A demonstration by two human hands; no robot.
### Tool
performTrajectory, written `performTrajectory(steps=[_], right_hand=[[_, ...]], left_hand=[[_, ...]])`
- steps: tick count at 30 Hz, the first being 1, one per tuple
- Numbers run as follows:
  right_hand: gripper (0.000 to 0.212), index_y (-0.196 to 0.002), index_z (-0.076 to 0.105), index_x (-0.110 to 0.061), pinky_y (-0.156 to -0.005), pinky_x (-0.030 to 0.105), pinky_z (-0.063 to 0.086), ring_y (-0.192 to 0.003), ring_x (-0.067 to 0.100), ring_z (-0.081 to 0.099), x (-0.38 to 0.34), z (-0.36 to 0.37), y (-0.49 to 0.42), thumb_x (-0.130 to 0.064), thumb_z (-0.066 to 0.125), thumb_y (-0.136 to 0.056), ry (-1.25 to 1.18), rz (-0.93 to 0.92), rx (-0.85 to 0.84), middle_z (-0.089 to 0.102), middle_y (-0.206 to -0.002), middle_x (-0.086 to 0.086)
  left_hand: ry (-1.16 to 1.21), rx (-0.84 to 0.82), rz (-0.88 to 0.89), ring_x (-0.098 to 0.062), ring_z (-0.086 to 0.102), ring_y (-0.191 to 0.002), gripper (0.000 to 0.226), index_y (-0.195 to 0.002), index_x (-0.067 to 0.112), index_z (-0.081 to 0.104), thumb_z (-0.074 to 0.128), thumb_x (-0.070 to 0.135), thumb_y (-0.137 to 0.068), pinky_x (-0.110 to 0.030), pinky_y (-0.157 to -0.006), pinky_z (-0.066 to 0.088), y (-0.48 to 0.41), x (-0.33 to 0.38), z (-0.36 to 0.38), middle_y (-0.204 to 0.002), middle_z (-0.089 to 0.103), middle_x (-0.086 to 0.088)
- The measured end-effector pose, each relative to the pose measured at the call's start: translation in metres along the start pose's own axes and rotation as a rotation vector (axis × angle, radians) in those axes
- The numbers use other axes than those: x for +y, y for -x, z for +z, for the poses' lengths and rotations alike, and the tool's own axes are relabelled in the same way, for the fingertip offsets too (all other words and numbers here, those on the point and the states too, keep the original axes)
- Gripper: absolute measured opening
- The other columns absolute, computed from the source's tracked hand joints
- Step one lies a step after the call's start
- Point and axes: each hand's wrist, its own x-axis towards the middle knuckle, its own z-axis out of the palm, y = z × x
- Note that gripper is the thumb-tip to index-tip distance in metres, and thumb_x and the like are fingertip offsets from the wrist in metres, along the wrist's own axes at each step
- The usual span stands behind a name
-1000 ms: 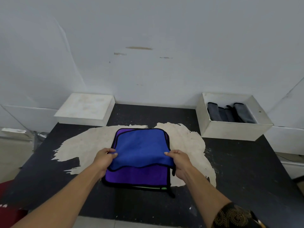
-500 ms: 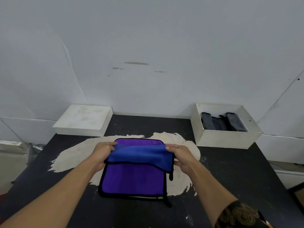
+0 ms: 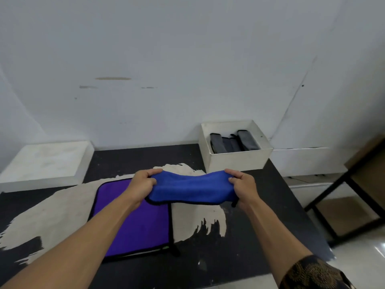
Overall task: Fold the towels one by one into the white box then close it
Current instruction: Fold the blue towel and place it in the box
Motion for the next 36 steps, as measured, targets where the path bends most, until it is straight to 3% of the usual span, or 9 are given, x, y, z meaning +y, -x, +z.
performTrajectory(steps=[5,10,13,16,21,25,27,32,36], right_hand=[[0.041,-0.121,0.068,-0.013,-0.1,0.037,0.048,-0.119,0.024,0.052,-0.025,-0.043,-0.021,0.007,0.047,-0.092,-0.114,-0.057,0.056,0.053,-0.136,0.007],[0.047,-0.119,0.069,-0.014,-0.076,0.02,0.054,-0.107,0.013,0.062,-0.041,-0.1,-0.017,0.013,0.048,-0.088,-0.284,-0.16,-0.016,0.062,-0.123,-0.002],[0.045,-0.117,0.071,-0.018,-0.086,0.03,0.055,-0.106,0.013,0.064,0.001,-0.122,-0.011,0.011,0.048,-0.091,-0.293,-0.104,-0.046,0.063,-0.122,-0.008],[0.041,-0.122,0.067,-0.017,-0.093,0.032,0.053,-0.111,0.017,0.062,0.062,-0.127,-0.016,0.007,0.053,-0.092,-0.126,0.022,-0.075,0.06,-0.13,0.0],[0.051,-0.133,0.053,-0.015,-0.087,0.028,0.05,-0.106,0.021,0.055,0.128,-0.123,-0.022,-0.006,0.071,-0.086,0.442,0.193,-0.273,0.048,-0.136,0.008],[0.047,-0.126,0.052,-0.022,-0.064,0.022,0.047,-0.078,0.019,0.056,0.133,-0.122,-0.024,0.001,0.061,-0.085,0.748,0.112,-0.3,0.032,-0.134,0.011],[0.044,-0.122,0.055,-0.019,-0.069,0.026,0.049,-0.075,0.02,0.056,0.137,-0.126,-0.024,0.005,0.056,-0.085,0.809,0.103,-0.282,0.032,-0.133,0.012],[0.04,-0.12,0.056,-0.016,-0.07,0.023,0.043,-0.069,0.014,0.049,0.155,-0.148,-0.011,0.005,0.059,-0.086,0.902,0.027,-0.255,0.032,-0.133,0.011],[0.04,-0.123,0.053,-0.014,-0.074,0.025,0.046,-0.075,0.019,0.053,0.161,-0.152,-0.004,0.003,0.059,-0.087,0.971,-0.031,-0.255,0.03,-0.13,0.01]], left_hand=[[0.13,0.031,0.024,-0.018,0.057,-0.112,0.054,-0.124,0.011,0.065,0.046,-0.012,-0.08,-0.023,-0.09,0.043,-0.018,0.045,0.042,-0.129,0.061,-0.006],[0.335,0.067,0.099,-0.012,0.06,-0.101,0.056,-0.125,0.018,0.066,0.046,-0.012,-0.081,-0.023,-0.084,0.049,0.007,0.08,0.075,-0.12,0.062,0.004],[0.333,0.054,0.064,-0.009,0.058,-0.102,0.058,-0.129,0.021,0.062,0.046,-0.012,-0.084,-0.022,-0.08,0.048,0.03,0.047,0.103,-0.122,0.059,0.008],[0.221,0.038,-0.095,-0.014,0.056,-0.11,0.055,-0.134,0.02,0.057,0.048,-0.009,-0.088,-0.023,-0.084,0.049,0.043,-0.012,0.132,-0.132,0.053,0.001],[0.017,-0.088,-0.454,-0.021,0.057,-0.111,0.052,-0.135,0.015,0.046,0.069,0.018,-0.088,-0.033,-0.093,0.05,0.063,-0.099,0.161,-0.131,0.055,-0.005],[-0.104,0.033,-0.424,-0.014,0.058,-0.094,0.034,-0.117,0.017,0.052,0.063,0.004,-0.087,-0.022,-0.075,0.05,0.078,-0.115,0.178,-0.116,0.058,-0.004],[-0.185,0.061,-0.405,-0.013,0.058,-0.088,0.031,-0.111,0.017,0.055,0.056,-0.002,-0.087,-0.021,-0.068,0.05,0.084,-0.115,0.182,-0.111,0.059,-0.004],[-0.344,0.028,-0.36,-0.014,0.055,-0.097,0.038,-0.121,0.016,0.057,0.059,-0.001,-0.087,-0.021,-0.079,0.046,0.103,-0.122,0.191,-0.116,0.056,-0.002],[-0.456,0.064,-0.326,-0.021,0.056,-0.105,0.043,-0.126,0.017,0.054,0.066,0.009,-0.086,-0.031,-0.091,0.05,0.107,-0.127,0.196,-0.127,0.053,-0.01]])
